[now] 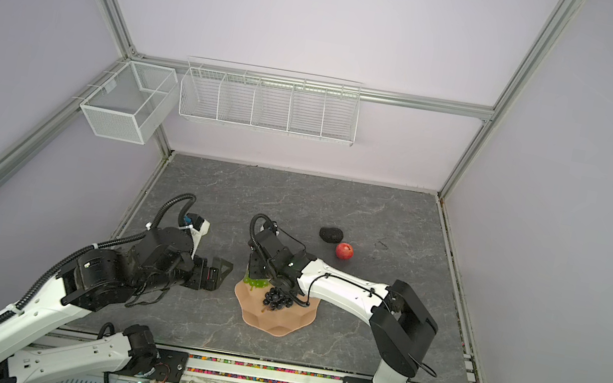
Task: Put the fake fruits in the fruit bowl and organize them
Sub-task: 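Grasp the green grapes with the right gripper and place them in the bowl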
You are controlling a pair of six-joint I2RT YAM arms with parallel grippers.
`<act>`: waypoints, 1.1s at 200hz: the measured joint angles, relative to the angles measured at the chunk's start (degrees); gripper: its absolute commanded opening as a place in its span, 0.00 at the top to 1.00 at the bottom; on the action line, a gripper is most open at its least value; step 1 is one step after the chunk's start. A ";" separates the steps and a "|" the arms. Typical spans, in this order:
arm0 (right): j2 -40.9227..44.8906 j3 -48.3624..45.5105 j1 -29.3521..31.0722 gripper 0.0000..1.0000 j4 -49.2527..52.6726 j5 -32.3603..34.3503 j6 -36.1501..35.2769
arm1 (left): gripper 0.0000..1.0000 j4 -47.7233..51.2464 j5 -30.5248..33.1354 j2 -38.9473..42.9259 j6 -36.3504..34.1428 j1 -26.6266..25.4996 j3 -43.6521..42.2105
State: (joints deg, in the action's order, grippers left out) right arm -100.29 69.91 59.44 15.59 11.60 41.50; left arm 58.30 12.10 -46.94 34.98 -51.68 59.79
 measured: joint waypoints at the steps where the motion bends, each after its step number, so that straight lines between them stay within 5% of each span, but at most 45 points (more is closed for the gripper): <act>1: -0.04 0.00 0.02 0.64 0.00 0.04 0.04 | 0.01 0.02 0.02 0.02 0.00 0.00 0.00; 98: -2.82 0.39 2.08 0.59 3.58 2.38 2.67 | 0.01 0.13 1.46 -0.33 0.11 0.00 -0.28; 220: -1.18 0.37 2.40 0.30 6.97 6.88 1.79 | 0.01 2.38 9.16 -1.33 4.28 1.70 -4.02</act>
State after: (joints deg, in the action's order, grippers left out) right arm -101.47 70.28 61.84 22.57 18.48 43.29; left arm 60.69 21.26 -48.27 39.27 -49.98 55.77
